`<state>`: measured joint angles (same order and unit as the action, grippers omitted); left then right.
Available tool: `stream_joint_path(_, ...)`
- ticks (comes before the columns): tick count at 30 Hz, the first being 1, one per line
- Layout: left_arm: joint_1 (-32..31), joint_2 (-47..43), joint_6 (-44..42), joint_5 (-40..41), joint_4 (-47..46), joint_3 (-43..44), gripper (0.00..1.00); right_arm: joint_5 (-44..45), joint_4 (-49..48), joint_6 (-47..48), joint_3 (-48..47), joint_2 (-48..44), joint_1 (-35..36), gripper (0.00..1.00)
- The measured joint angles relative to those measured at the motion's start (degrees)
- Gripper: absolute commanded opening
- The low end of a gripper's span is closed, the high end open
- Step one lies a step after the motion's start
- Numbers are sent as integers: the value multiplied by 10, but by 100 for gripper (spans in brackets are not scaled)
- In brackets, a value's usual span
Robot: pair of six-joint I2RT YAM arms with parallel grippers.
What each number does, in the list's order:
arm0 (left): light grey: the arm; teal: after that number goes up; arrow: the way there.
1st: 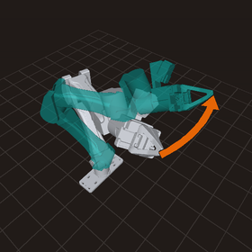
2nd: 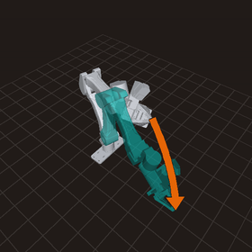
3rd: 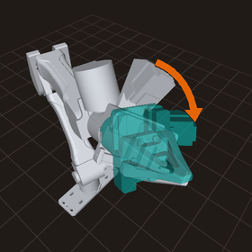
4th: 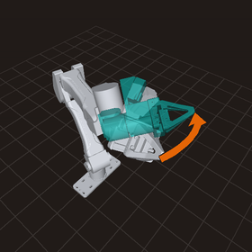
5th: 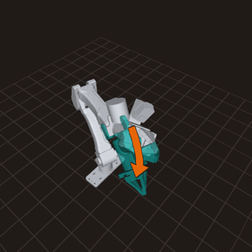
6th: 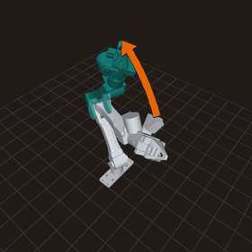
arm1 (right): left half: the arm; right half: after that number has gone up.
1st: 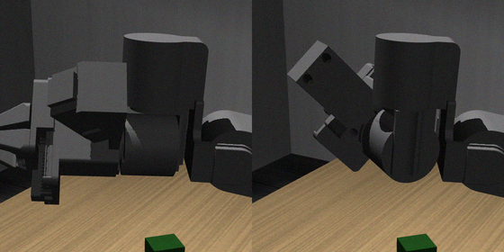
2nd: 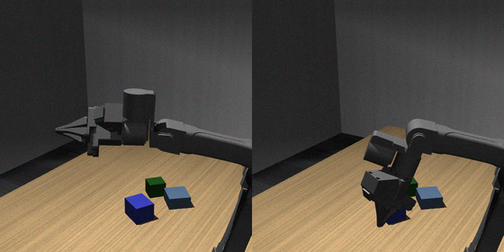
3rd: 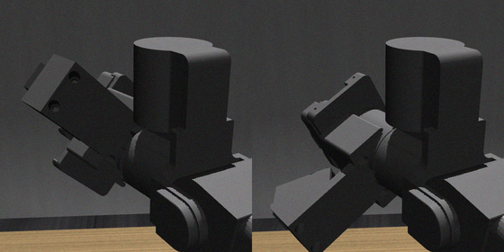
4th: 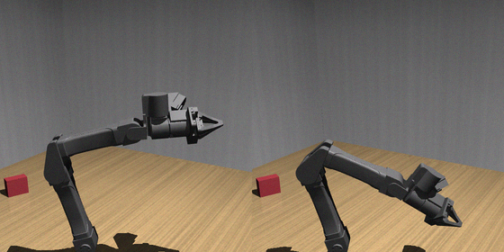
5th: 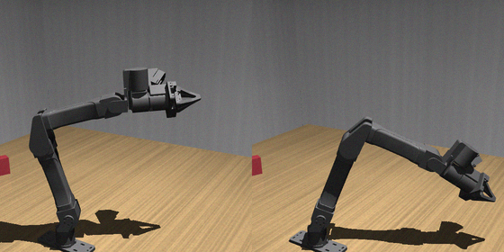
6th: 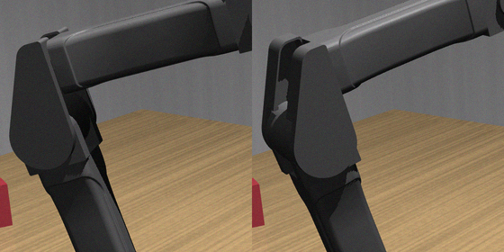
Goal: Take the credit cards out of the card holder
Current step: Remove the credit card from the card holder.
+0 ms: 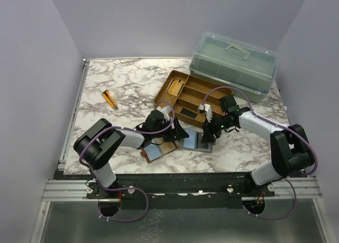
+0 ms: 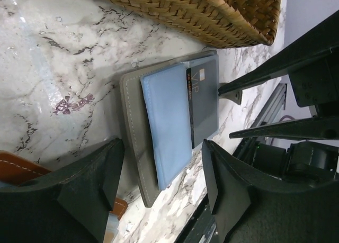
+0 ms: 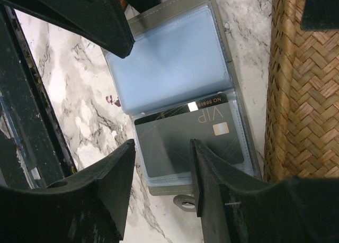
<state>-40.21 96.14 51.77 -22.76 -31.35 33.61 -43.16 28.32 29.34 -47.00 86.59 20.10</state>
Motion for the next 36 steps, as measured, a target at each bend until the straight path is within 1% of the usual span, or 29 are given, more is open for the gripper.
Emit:
stream_joint_path(2, 2, 7, 12, -4, -13, -2, 67, 1, 0, 0, 0, 0, 1, 50)
stream_joint_path(9, 7, 36, 48, -20, -61, -4, 56, 1, 0, 0, 0, 5, 4, 50)
stream_joint_path(17, 7, 55, 66, -28, -87, -5, 54, 1, 0, 0, 0, 9, 6, 50)
stream_joint_path(21, 2, 74, 73, -39, -108, 1, 50, 1, 0, 0, 0, 10, 6, 50)
stream_joint_path(22, -1, 80, 75, -41, -113, 4, 48, 1, 0, 0, 0, 10, 7, 50)
stream_joint_path(23, -5, 88, 76, -43, -121, 7, 44, 1, 0, 0, 0, 12, 7, 50)
stream_joint_path(24, -9, 96, 80, -46, -131, 9, 38, 1, 0, 0, 0, 13, 9, 50)
stream_joint_path(26, -14, 108, 85, -49, -147, 9, 12, 1, 0, 0, 0, 13, 10, 50)
stream_joint_path(27, -16, 112, 90, -50, -151, 8, 3, 1, 0, 0, 0, 13, 10, 50)
stream_joint_path(28, -16, 117, 90, -50, -153, 5, 0, 1, 0, 0, 0, 13, 10, 50)
stream_joint_path(32, -16, 116, 86, -56, -166, -8, 0, -3, 3, 2, 0, 12, 12, 51)
stream_joint_path(36, -16, 77, 75, -56, -162, -50, 0, -28, 23, 15, -1, -6, 12, 53)
